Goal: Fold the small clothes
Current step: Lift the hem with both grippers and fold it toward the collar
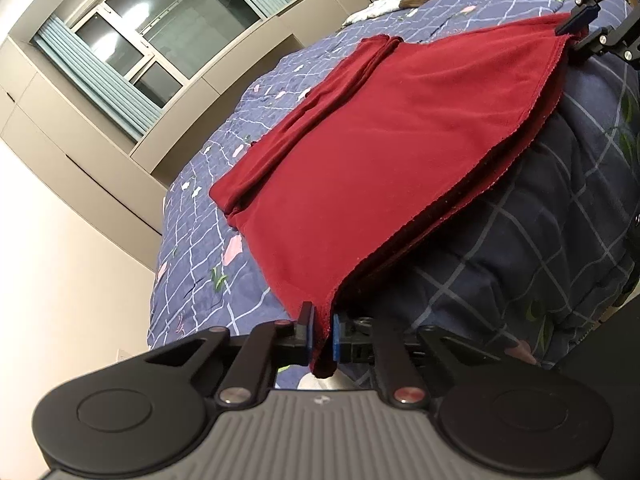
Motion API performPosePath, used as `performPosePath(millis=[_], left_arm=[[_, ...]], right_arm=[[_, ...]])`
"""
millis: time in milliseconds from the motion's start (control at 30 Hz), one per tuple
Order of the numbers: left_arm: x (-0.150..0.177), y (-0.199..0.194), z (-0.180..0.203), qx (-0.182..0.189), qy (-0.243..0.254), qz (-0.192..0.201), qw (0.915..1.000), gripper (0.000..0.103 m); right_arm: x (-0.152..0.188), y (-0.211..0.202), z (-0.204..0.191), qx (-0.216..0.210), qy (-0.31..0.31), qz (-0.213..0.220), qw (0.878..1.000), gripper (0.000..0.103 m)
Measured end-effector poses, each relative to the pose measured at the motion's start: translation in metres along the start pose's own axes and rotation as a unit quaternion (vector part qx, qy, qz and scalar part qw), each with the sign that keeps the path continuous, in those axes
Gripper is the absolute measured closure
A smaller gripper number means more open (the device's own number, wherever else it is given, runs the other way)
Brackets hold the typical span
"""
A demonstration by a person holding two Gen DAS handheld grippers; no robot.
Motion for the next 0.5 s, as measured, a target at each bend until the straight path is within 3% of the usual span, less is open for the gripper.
performPosePath(millis=[67, 267, 500], left_arm=[[-0.002, -0.002, -0.005, 0.005, -0.007, 0.005, 0.9999, 0.096], [-0.019, -0.003, -0.032, -0.002, -0.01, 0.028, 0.9996, 0.097], [-0.064, -0.004, -0.081, -0.019, -0.023, 0.072, 0.9969, 0.097]], right_arm=[[-0.002, 0.0, 0.003, 0.002, 0.003, -0.001, 1.0, 0.097], [-0.02, -0.002, 0.029, 0.003, 0.024, 0.016, 1.0, 0.098], [-0.065, -0.001, 0.076, 0.031, 0.028, 0.062, 0.997, 0.098]])
Point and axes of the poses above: each gripper's, at about its wrist camera, not at the fingertips, and y roughly the way its jaws point, z to its right, x to its underside, the point moved 6 cm from there along y, roughly the way its jaws point, and after that the axes turned 12 degrees about -z, right-handed, at the moved point
